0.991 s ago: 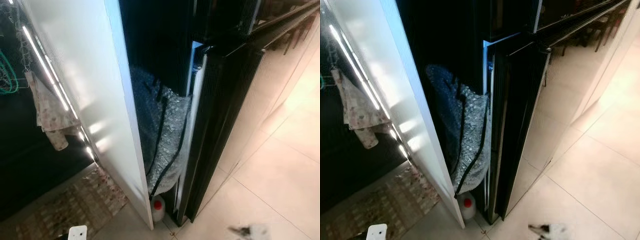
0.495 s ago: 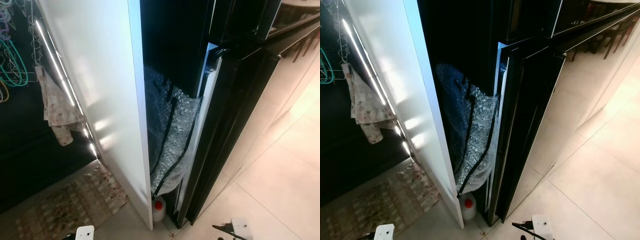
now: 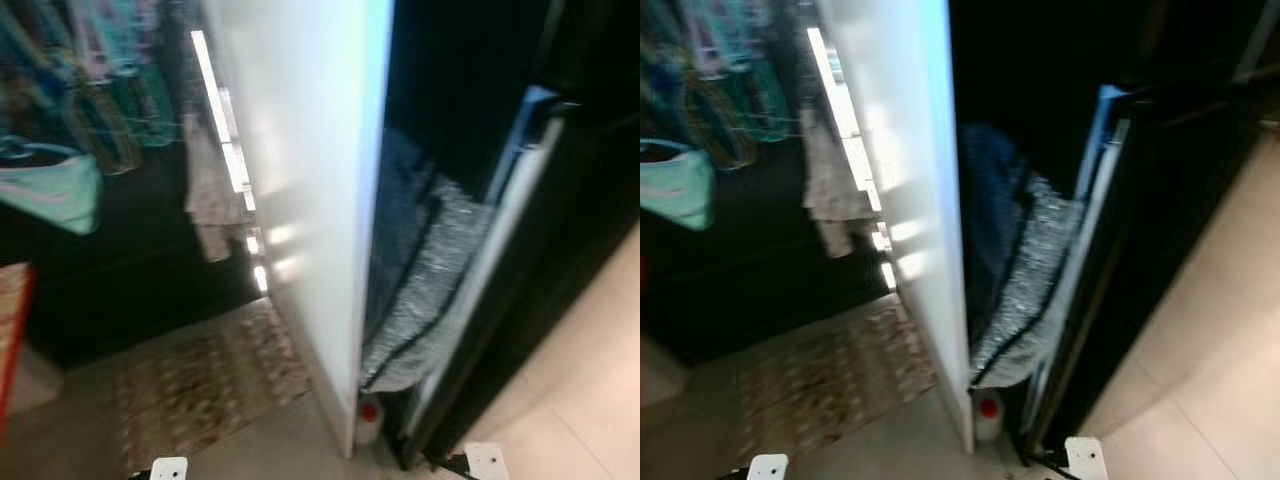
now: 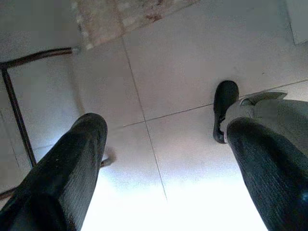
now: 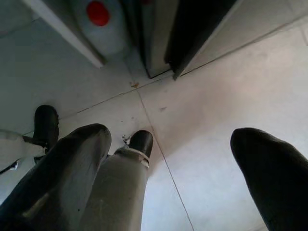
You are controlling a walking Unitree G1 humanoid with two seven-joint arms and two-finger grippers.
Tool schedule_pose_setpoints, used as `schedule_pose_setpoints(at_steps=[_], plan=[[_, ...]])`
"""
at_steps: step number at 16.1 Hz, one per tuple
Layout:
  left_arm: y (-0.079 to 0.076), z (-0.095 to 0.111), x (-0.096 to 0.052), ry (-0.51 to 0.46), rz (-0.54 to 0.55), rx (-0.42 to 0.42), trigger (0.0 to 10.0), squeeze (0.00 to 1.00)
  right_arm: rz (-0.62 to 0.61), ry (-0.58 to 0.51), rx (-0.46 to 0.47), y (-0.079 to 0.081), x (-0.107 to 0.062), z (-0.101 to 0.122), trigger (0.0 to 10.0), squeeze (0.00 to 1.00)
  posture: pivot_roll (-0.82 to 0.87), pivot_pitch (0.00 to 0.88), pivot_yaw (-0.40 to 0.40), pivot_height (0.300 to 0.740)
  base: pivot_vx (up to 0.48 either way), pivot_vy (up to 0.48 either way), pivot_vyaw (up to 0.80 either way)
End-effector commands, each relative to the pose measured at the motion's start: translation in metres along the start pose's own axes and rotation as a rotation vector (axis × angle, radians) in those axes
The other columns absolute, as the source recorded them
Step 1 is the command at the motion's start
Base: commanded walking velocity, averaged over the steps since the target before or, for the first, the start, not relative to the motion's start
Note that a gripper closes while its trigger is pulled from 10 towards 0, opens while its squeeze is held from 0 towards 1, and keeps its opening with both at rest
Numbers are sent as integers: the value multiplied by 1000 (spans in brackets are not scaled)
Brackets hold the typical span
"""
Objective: Restocking fridge
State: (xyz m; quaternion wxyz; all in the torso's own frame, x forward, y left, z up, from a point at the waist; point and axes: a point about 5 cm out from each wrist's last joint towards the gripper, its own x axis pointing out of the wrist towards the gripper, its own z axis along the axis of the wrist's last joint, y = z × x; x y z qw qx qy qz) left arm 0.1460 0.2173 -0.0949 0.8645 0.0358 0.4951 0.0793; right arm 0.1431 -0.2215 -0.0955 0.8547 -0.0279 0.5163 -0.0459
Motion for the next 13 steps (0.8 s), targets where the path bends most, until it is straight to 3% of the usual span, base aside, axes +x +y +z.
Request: schedule_pose_setpoints(at_steps=[1, 11, 13], plan=[[1, 0, 0, 11, -6, 19, 10000, 0, 4, 14, -1, 3, 0, -2, 10000, 0, -69, 0, 79, 740, 0, 0, 800], [11, -10, -2, 38, -4, 38, 10000, 0, 3, 40, -23, 2, -1, -10, 10000, 0, -65, 0, 76, 740, 0, 0, 800], [32, -1, -2, 32, 15, 27, 10000, 0, 5, 42, -19, 2, -1, -10, 10000, 0, -64, 0, 76, 740, 0, 0, 800]])
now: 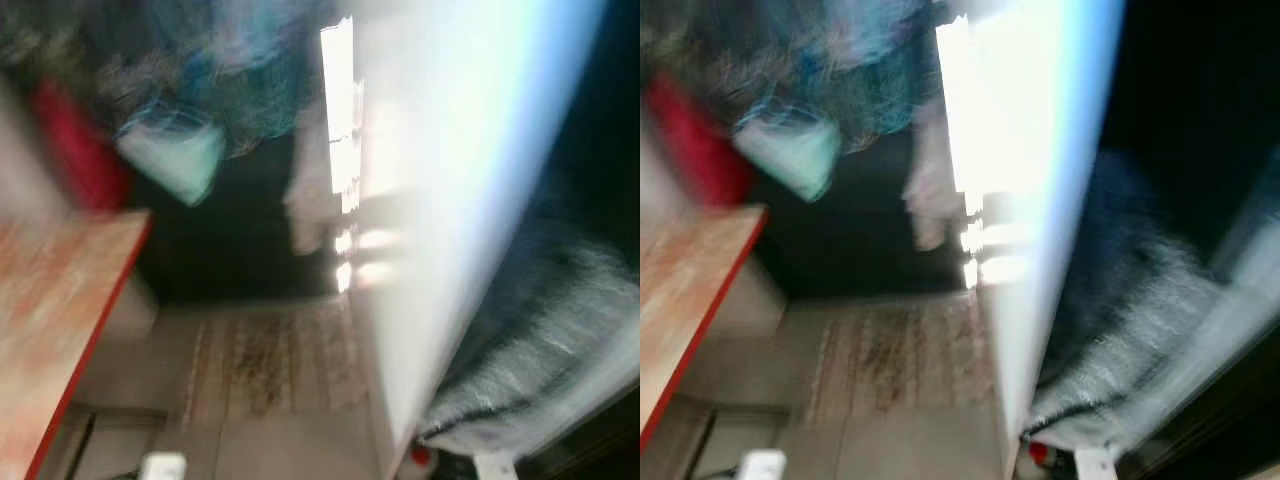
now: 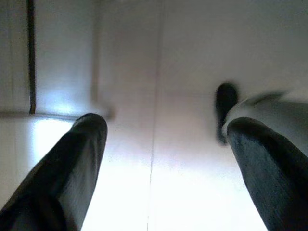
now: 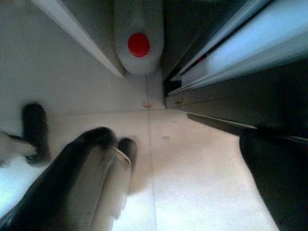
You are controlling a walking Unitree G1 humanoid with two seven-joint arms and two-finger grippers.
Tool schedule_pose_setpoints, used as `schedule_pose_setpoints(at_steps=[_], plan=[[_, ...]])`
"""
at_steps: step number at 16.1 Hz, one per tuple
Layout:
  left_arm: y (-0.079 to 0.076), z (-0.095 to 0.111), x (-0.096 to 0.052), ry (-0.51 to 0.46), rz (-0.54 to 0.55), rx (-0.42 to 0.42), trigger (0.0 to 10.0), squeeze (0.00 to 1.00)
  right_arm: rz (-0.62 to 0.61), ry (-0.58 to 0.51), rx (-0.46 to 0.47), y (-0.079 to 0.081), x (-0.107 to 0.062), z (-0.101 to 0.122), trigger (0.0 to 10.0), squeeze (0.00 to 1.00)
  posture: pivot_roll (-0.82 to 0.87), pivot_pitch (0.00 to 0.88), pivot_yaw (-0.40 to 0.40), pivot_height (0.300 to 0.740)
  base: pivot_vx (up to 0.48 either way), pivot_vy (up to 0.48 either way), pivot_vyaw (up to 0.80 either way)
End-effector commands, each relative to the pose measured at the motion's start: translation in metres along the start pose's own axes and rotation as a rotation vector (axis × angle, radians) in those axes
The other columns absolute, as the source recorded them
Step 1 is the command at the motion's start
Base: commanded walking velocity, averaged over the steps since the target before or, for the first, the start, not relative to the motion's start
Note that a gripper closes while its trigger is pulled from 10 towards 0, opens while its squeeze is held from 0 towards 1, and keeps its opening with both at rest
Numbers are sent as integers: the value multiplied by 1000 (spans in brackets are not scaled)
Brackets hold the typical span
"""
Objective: Restocking fridge
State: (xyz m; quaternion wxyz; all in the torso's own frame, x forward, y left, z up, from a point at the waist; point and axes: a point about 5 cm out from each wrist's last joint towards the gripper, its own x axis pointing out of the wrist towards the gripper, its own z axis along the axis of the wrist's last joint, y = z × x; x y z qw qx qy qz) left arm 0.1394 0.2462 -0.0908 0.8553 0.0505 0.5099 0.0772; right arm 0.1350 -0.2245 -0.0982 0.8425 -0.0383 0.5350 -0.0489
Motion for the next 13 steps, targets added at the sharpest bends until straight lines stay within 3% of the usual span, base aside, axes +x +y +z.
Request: schedule_pose_setpoints(at_steps=[1, 6, 8, 13], plan=[[11, 5, 0, -3, 12, -7, 10000, 0, 21, -1, -2, 6, 0, -1, 10000, 0, -64, 0, 76, 740, 0, 0, 800], [36, 12, -2, -8, 40, -21, 10000, 0, 16, 6, 3, 6, 0, -1, 10000, 0, -59, 0, 76, 740, 0, 0, 800], [27, 13, -1, -18, 25, -19, 10000, 0, 11, 2, 15, 6, 0, -1, 10000, 0, -51, 0, 73, 740, 0, 0, 800], [24, 13, -1, -17, 19, -18, 10000, 0, 10, 3, 21, 6, 1, 1, 10000, 0, -52, 1, 75, 740, 0, 0, 0]])
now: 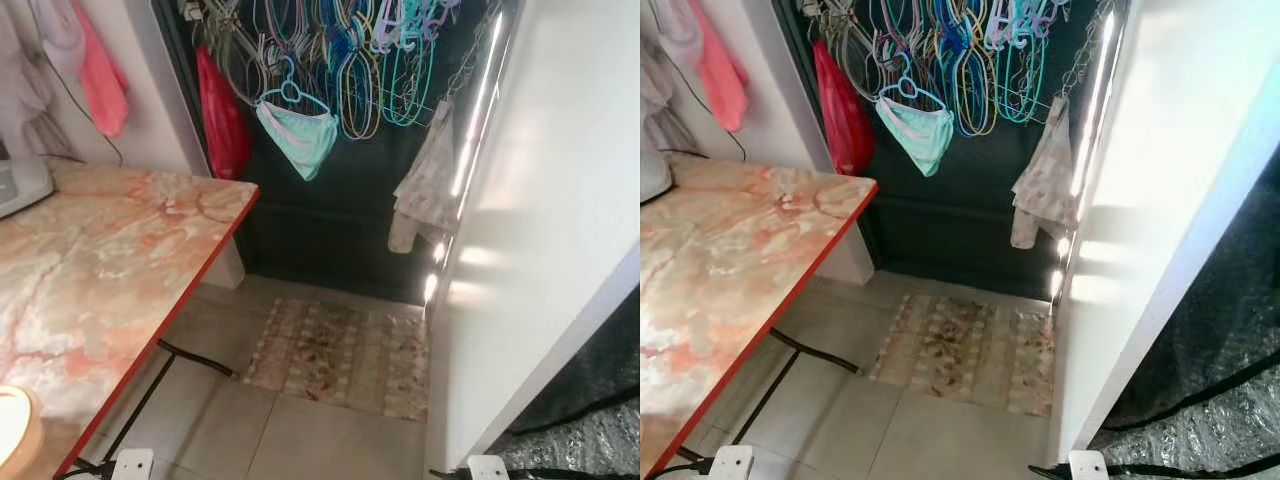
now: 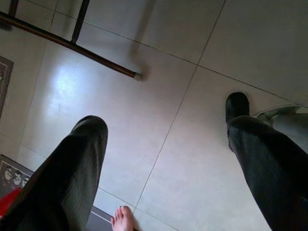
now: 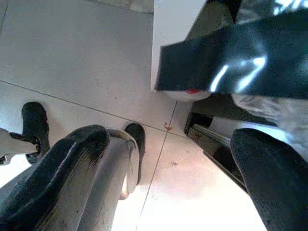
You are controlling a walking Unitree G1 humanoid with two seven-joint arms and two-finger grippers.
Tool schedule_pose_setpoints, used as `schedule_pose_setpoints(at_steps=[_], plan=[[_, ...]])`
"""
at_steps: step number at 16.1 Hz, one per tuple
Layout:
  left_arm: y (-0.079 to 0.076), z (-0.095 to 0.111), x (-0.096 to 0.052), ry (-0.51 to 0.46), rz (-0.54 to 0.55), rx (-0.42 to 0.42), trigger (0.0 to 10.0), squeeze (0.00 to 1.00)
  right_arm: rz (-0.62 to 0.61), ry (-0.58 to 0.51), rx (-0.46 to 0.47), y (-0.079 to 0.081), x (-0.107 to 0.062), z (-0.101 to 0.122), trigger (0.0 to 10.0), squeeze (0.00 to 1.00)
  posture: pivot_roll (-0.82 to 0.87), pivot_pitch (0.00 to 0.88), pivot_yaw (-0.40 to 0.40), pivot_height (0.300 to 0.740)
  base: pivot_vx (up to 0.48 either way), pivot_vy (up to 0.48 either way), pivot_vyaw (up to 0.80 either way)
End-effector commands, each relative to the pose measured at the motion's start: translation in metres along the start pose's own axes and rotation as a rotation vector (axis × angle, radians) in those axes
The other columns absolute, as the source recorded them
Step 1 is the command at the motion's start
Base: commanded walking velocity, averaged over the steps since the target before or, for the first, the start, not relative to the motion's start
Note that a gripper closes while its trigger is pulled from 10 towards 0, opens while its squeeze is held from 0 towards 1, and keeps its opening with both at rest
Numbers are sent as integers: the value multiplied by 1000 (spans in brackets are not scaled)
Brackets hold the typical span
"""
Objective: Restocking fridge
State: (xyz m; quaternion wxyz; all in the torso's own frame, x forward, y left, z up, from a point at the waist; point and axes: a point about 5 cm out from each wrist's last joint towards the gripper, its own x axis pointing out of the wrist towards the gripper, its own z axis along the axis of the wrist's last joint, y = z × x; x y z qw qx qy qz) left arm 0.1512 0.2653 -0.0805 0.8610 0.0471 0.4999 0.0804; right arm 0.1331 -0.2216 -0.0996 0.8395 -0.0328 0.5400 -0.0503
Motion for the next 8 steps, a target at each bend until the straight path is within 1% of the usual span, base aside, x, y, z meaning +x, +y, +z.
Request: schedule_pose_setpoints(at_steps=[1, 8], plan=[[5, -2, -1, 4, 16, -9, 10000, 0, 5, -8, 11, 4, 1, 3, 10000, 0, -52, 1, 75, 740, 0, 0, 0], [2, -1, 0, 1, 2, -17, 10000, 0, -15, 1, 30, 3, 1, 2, 10000, 0, -48, 6, 72, 740, 0, 0, 0]])
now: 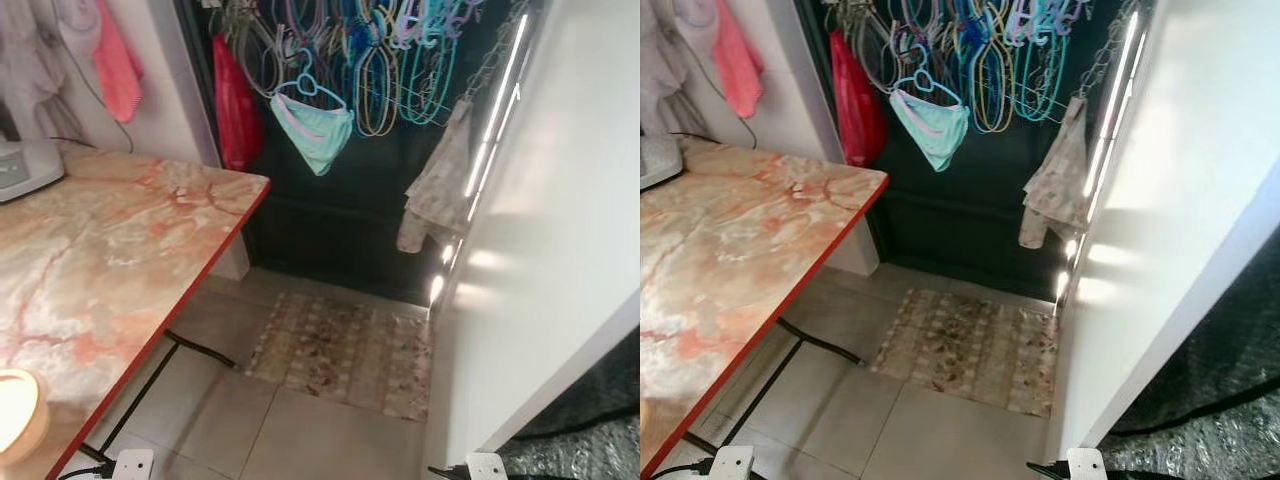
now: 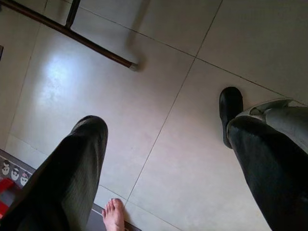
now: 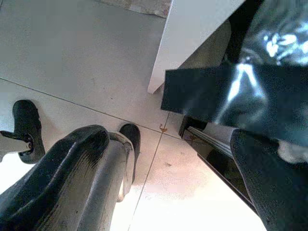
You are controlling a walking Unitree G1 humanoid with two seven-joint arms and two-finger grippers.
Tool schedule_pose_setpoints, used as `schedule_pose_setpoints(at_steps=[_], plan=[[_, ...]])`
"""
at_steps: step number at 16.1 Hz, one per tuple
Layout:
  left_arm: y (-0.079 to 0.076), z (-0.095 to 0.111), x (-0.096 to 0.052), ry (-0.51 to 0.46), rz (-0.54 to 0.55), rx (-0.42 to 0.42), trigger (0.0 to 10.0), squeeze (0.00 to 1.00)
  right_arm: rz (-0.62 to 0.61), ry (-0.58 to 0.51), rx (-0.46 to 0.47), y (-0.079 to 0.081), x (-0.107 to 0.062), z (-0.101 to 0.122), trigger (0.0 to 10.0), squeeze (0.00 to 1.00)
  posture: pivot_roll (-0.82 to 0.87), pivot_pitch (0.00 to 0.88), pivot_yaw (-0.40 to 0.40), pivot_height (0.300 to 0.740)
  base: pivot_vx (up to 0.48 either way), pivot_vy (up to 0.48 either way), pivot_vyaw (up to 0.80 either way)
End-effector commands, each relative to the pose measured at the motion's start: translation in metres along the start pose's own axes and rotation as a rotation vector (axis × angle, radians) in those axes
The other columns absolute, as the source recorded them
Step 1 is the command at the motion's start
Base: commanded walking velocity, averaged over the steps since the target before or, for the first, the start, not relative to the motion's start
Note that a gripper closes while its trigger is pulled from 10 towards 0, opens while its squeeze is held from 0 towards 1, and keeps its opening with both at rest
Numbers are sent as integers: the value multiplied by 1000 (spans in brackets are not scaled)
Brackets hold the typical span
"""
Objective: Restocking fridge
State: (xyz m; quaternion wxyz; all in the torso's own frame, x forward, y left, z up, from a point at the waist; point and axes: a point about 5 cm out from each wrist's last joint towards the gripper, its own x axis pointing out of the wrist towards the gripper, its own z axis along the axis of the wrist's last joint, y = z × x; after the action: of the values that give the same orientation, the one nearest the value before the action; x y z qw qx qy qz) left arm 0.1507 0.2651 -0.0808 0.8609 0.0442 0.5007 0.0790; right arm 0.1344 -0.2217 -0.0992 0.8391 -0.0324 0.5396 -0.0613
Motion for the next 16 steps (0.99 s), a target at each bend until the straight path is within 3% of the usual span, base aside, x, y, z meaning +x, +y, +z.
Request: schedule_pose_setpoints(at_steps=[1, 13, 16], plan=[[2, 0, 0, -2, 6, -17, 10000, 0, 2, 0, 20, 3, 0, 1, 10000, 0, -48, 6, 72, 740, 0, 0, 0], [-4, -1, 0, -3, -4, -36, 10000, 0, -3, 1, 20, 1, 0, 1, 10000, 0, -47, 7, 66, 740, -250, 0, 0], [-5, -1, 0, 3, -2, -23, 10000, 0, -2, 2, 21, 2, 0, 1, 10000, 0, -49, 6, 67, 740, 0, 0, 0]])
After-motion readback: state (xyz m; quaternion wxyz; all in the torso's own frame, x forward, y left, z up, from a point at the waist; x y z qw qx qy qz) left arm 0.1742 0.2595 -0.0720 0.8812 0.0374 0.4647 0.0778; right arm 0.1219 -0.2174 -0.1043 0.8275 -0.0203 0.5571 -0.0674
